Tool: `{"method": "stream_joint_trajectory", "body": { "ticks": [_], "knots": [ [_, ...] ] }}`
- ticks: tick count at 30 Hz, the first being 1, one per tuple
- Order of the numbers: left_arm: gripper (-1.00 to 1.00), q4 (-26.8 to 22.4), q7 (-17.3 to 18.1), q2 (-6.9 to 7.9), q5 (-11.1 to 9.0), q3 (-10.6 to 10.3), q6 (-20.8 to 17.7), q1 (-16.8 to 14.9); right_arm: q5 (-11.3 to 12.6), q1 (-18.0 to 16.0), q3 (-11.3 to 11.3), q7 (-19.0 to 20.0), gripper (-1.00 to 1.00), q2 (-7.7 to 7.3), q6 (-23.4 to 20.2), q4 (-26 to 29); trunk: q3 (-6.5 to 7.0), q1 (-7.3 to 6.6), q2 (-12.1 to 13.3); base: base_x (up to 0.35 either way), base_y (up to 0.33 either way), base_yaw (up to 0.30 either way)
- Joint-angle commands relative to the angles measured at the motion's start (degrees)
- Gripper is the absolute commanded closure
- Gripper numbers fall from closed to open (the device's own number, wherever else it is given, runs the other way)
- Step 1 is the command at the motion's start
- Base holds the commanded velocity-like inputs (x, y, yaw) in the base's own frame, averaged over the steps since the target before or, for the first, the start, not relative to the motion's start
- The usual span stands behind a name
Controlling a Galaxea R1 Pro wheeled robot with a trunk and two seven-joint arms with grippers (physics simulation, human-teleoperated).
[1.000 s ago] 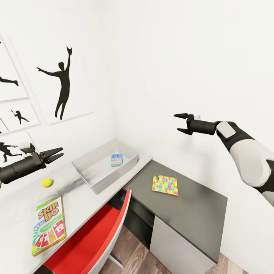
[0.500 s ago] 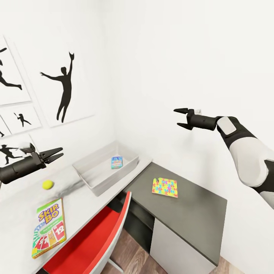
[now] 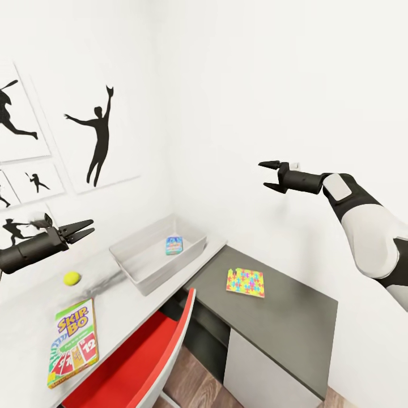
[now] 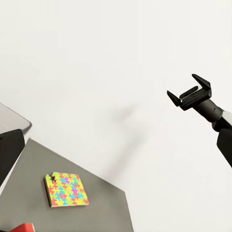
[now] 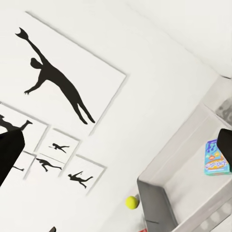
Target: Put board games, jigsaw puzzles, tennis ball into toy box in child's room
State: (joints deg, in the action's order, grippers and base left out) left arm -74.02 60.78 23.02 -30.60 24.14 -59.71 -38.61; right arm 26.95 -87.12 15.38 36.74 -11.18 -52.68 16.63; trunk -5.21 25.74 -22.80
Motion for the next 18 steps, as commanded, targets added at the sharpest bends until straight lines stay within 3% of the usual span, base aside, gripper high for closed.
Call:
{"method": "stream_joint_trajectory", "body": {
  "ticks": [1,18],
  "knots": [
    [-1.00,0.01,0.22,0.00,0.10,0.03,-0.23,-0.06,-0.33,-0.07,0.36,0.17,-1.00,0.02,-0.26,-0.02,-0.04,0.04,-0.12,0.000,0.000,0.000],
    [-1.00,0.01,0.22,0.00,0.10,0.29,-0.23,-0.05,-0.32,0.02,0.36,0.16,-1.00,0.02,-0.15,-0.31,1.59,0.04,-0.12,0.000,0.000,0.000]
  ]
}}
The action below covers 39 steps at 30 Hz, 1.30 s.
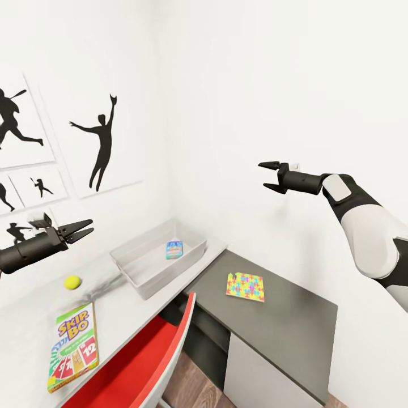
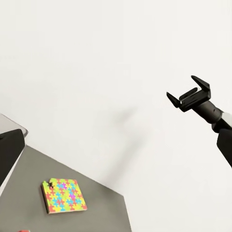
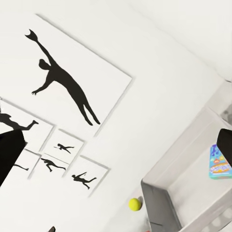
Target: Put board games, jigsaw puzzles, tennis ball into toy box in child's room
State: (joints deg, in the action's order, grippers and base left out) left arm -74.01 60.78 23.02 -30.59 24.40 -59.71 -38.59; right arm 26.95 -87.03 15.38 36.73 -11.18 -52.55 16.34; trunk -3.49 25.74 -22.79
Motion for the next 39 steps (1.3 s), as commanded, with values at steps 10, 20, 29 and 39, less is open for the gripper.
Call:
{"method": "stream_joint_trajectory", "body": {
  "ticks": [10,20,29,39],
  "knots": [
    [-1.00,0.01,0.22,-0.01,0.10,0.04,-0.23,-0.07,-0.40,2.48,0.35,-0.13,-1.00,0.37,-0.17,0.10,0.82,0.04,-0.13,-0.079,0.051,0.000],
    [-1.00,0.01,0.22,0.00,0.11,0.04,-0.23,-0.06,-0.43,2.90,0.35,-0.13,-1.00,0.42,-0.11,0.19,1.76,0.04,-0.13,-0.137,0.107,-0.015],
    [-1.00,-0.01,0.22,-0.03,0.18,0.04,-0.23,-0.03,-0.49,3.09,0.43,-0.06,-1.00,0.38,-0.14,0.26,2.14,0.04,-0.13,-0.102,0.014,-0.083],
    [-1.00,0.00,0.22,-0.08,0.18,0.04,-0.23,-0.07,-0.49,3.09,0.44,-0.07,-1.00,0.36,-0.15,0.22,2.39,0.04,-0.13,-0.093,0.001,-0.146]
  ]
}}
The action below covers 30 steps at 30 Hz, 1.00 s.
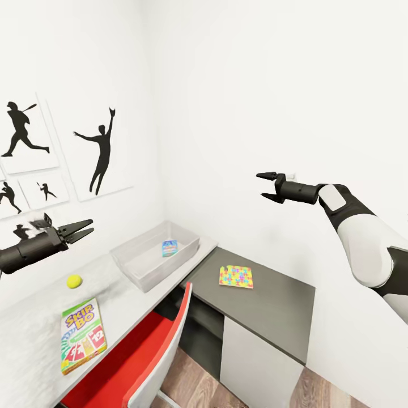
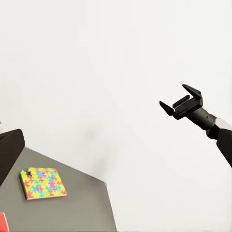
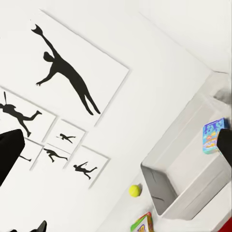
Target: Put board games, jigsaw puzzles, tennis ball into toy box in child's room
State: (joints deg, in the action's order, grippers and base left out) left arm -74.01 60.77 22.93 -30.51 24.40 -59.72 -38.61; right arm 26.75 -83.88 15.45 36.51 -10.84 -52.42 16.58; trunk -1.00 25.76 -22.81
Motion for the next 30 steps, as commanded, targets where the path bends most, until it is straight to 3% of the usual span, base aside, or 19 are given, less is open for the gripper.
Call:
{"method": "stream_joint_trajectory", "body": {
  "ticks": [1,16,30],
  "knots": [
    [-1.00,0.01,0.23,0.03,0.10,0.04,-0.22,-0.03,-0.30,-0.06,0.37,0.15,-1.00,0.03,-0.27,-0.04,-0.07,0.02,-0.11,-0.110,-0.005,-0.247],
    [-1.00,0.01,0.23,0.02,0.10,0.04,-0.22,-0.05,-0.38,0.03,0.37,0.14,-1.00,0.01,-0.23,-0.32,0.58,0.02,-0.11,-0.055,-0.122,-0.257],
    [-1.00,0.00,0.23,0.04,0.10,0.04,-0.22,-0.06,-0.39,0.25,0.37,0.14,-1.00,-0.05,-0.23,-0.10,1.25,0.02,-0.11,-0.102,-0.016,-0.259]
  ]
}}
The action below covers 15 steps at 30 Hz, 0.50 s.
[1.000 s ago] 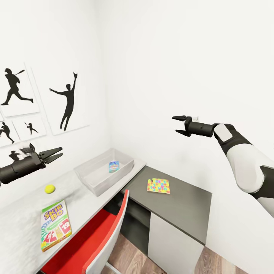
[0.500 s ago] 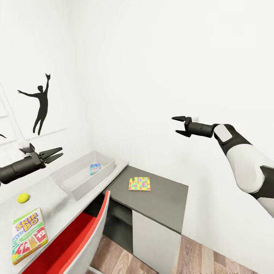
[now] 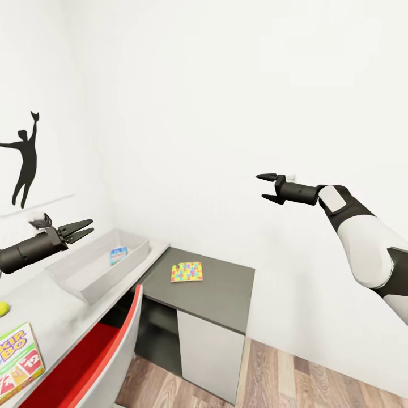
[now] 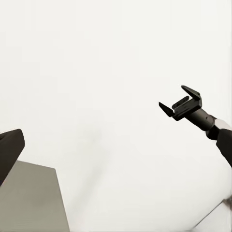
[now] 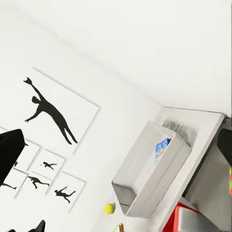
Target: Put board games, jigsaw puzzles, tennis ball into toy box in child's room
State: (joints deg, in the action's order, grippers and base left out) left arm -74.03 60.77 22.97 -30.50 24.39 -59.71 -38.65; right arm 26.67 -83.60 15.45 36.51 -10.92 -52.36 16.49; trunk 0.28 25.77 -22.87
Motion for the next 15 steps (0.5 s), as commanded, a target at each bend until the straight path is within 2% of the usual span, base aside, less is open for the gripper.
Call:
{"method": "stream_joint_trajectory", "body": {
  "ticks": [1,10,15],
  "knots": [
    [-1.00,0.02,0.23,0.01,0.09,0.04,-0.23,-0.02,-0.30,0.01,0.37,0.14,-1.00,0.00,-0.27,0.00,0.02,0.01,-0.04,-0.116,0.000,-0.259],
    [-1.00,0.00,0.23,0.00,0.09,0.04,-0.23,-0.01,-0.46,1.45,0.37,0.20,-1.00,-0.72,-0.28,0.09,0.47,0.01,-0.04,-0.127,-0.017,-0.258],
    [-1.00,0.02,0.23,-0.02,0.09,0.04,-0.23,0.02,-0.50,2.76,0.34,0.20,-1.00,-1.41,-0.28,0.10,0.73,0.01,-0.04,-0.050,-0.026,-0.257]
  ]
}}
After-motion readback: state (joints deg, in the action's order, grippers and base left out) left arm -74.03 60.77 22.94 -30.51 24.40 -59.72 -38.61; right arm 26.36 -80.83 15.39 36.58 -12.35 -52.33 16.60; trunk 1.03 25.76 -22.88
